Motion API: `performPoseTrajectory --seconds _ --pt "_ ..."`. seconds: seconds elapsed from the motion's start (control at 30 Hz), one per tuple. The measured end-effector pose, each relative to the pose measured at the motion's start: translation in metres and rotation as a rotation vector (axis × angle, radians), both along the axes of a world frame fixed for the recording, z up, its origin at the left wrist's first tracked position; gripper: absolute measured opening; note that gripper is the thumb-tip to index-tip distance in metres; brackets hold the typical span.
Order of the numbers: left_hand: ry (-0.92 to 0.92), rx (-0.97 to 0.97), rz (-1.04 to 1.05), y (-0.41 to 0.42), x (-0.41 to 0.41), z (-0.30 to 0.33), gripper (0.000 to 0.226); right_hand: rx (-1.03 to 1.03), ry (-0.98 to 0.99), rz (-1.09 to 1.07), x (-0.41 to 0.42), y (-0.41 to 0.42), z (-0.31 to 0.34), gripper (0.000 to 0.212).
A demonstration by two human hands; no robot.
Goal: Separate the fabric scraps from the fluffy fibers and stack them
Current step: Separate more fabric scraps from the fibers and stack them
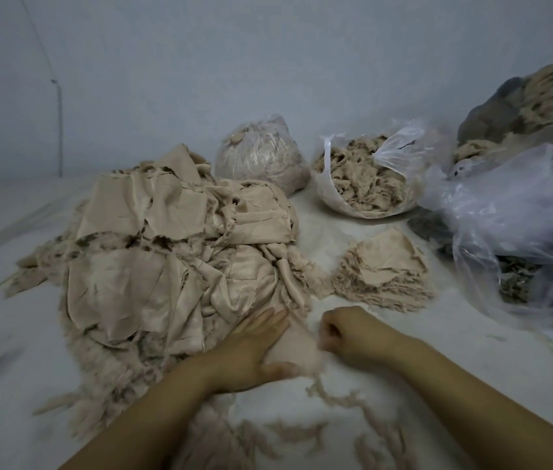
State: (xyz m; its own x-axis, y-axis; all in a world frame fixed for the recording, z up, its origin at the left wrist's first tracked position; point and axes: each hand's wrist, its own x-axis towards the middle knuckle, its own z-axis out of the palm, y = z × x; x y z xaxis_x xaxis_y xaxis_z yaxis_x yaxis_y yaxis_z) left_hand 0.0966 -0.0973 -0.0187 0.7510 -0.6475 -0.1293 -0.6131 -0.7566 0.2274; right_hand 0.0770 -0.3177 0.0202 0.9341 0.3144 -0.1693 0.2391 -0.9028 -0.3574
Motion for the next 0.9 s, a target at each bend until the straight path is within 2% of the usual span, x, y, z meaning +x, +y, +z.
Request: performPoseTrajectory --seconds 0.03,0.1,0.2,0.27,0.33,0.43,0.5,0.57,0.63,0.7,0.77,0.83,0.9 --pt "0.002 0.011 0.003 -0.001 -0.002 0.0 0.09 -0.07 0.017 -0.024 0.0 -0.009 0.005 0.019" --pt "0.026 0.008 0.022 -0.003 -0.003 0.001 0.097 -0.111 -0.077 -0.048 -0.002 -0.018 0.009 0.007" --pt "0.063 0.011 0.041 -0.004 -0.005 0.004 0.106 0.161 -0.198 0.116 -0.011 -0.002 0.0 0.032" --pt "0.08 0.015 0.035 -0.004 -0.007 0.006 0.103 0.194 -0.176 0.291 -0.017 0.01 -0.01 0.039" --pt "0.072 0.029 0.017 -0.005 -0.008 0.009 0.097 0.162 -0.137 0.308 -0.018 0.004 -0.01 0.034" --pt "0.048 0.02 -0.008 -0.004 -0.009 0.009 0.092 0.055 -0.078 0.171 -0.015 -0.011 -0.001 0.028" --pt "0.1 0.002 -0.048 -0.004 -0.009 0.009 0.091 0.241 -0.162 0.011 -0.013 -0.005 -0.003 0.033" --pt "0.212 -0.057 -0.061 -0.006 -0.008 0.012 0.086 0.424 -0.255 -0.151 -0.01 0.007 -0.011 0.018" --pt "0.287 -0.244 0.015 -0.009 -0.002 0.016 0.06 0.376 -0.237 -0.264 -0.005 0.018 -0.019 0.019" --pt "0.219 -0.442 0.134 -0.013 0.005 0.021 0.035 0.23 -0.21 -0.307 0.0 0.022 -0.026 0.021" --pt "0.06 -0.516 0.162 -0.018 0.013 0.025 0.032 0.187 -0.208 -0.331 0.002 0.025 -0.028 0.021" --pt "-0.018 -0.466 0.102 -0.021 0.022 0.026 0.036 0.183 -0.202 -0.333 0.002 0.025 -0.03 0.021" --pt "-0.005 -0.276 0.034 -0.022 0.029 0.018 0.041 0.17 -0.183 -0.321 0.002 0.023 -0.029 0.02"
